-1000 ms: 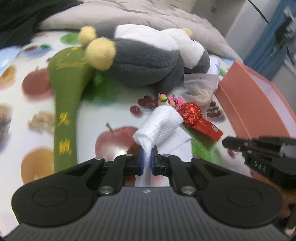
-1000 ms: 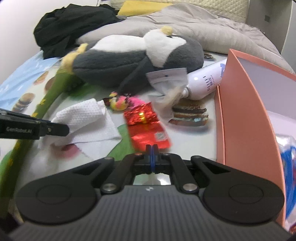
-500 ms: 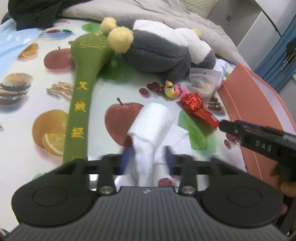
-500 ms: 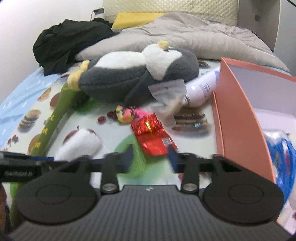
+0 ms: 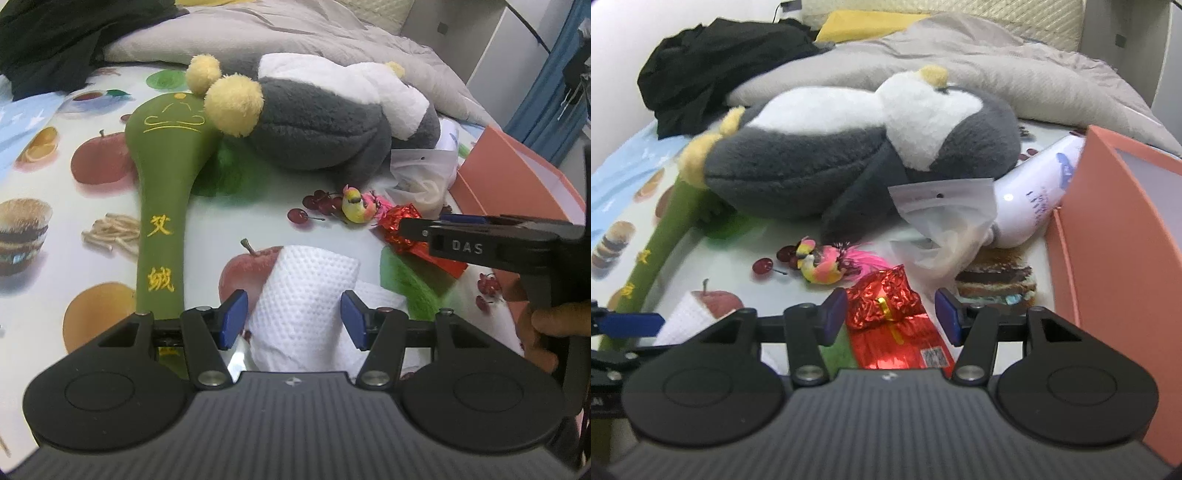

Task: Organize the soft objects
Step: 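Close the right tool on the red foil candy and red packet, then carry the tissue and red candy into the pink box and open both tools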

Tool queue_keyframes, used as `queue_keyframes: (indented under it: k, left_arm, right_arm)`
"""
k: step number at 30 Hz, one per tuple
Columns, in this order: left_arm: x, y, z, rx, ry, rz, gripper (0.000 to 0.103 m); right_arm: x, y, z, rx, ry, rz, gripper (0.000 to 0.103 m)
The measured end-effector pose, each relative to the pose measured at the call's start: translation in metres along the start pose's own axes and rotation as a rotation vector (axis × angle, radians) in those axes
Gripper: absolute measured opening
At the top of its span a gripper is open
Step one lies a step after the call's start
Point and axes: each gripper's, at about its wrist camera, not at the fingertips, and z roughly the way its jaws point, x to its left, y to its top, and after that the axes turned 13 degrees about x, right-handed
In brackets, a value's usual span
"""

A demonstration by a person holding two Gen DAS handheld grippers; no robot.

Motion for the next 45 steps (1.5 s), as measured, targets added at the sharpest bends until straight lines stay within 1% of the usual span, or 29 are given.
queue_keyframes:
  k: [1, 2, 3, 4, 5, 7, 9, 11, 12, 14, 15, 17, 20, 29, 45]
  left_arm:
    - [0.000, 0.001, 0.003, 0.002, 0.000, 0.007, 0.062]
    - [0.000, 0.002, 0.005, 0.005, 0.001, 0.011, 0.062]
    - [0.000, 0.002, 0.007, 0.010, 0.003, 0.013, 0.062]
    - [-0.001, 0.003, 0.009, 0.015, 0.007, 0.017, 0.062]
    - [-0.002, 0.003, 0.010, 0.016, 0.011, 0.020, 0.061]
    - [-0.003, 0.002, 0.012, 0.019, 0.024, 0.026, 0.059]
    - [-0.005, 0.001, 0.013, 0.016, 0.035, 0.031, 0.055]
    - [-0.006, 0.001, 0.013, 0.017, 0.038, 0.034, 0.046]
    - [-0.006, 0.001, 0.013, 0.018, 0.035, 0.031, 0.043]
    - [-0.006, 0.001, 0.013, 0.021, 0.024, 0.024, 0.032]
    - [-0.006, 0.001, 0.013, 0.022, 0.022, 0.022, 0.029]
    - [-0.008, 0.000, 0.012, 0.020, 0.015, 0.022, 0.018]
    - [-0.011, -0.002, 0.009, 0.013, 0.016, 0.021, 0.012]
    - [-0.019, -0.023, -0.012, 0.000, 0.012, -0.014, 0.010]
    - [-0.046, -0.077, -0.059, -0.036, 0.000, -0.034, 0.010]
  right_arm:
    - [0.000, 0.001, 0.004, 0.004, 0.001, -0.004, 0.055]
    - [0.001, 0.002, 0.007, 0.003, 0.008, -0.006, 0.058]
    - [0.001, 0.003, 0.009, 0.003, 0.010, -0.007, 0.063]
    - [0.001, 0.003, 0.011, 0.000, 0.006, -0.008, 0.065]
    - [0.002, 0.003, 0.012, 0.001, 0.001, -0.012, 0.066]
    - [0.002, 0.002, 0.016, 0.007, 0.021, -0.020, 0.066]
    - [0.002, 0.000, 0.020, 0.023, 0.036, -0.025, 0.065]
    - [0.004, -0.002, 0.021, 0.021, 0.033, -0.032, 0.064]
    - [0.003, -0.003, 0.021, 0.016, 0.037, -0.032, 0.061]
    - [0.002, -0.004, 0.019, 0.011, 0.039, -0.022, 0.057]
    - [0.002, -0.004, 0.017, 0.008, 0.037, -0.019, 0.057]
    - [0.002, -0.005, 0.014, 0.000, 0.035, -0.020, 0.057]
    - [0.003, -0.007, 0.008, -0.006, 0.033, -0.022, 0.057]
    - [0.008, -0.034, -0.028, -0.017, 0.031, -0.007, 0.057]
    - [0.012, -0.104, -0.101, -0.035, 0.025, 0.042, 0.057]
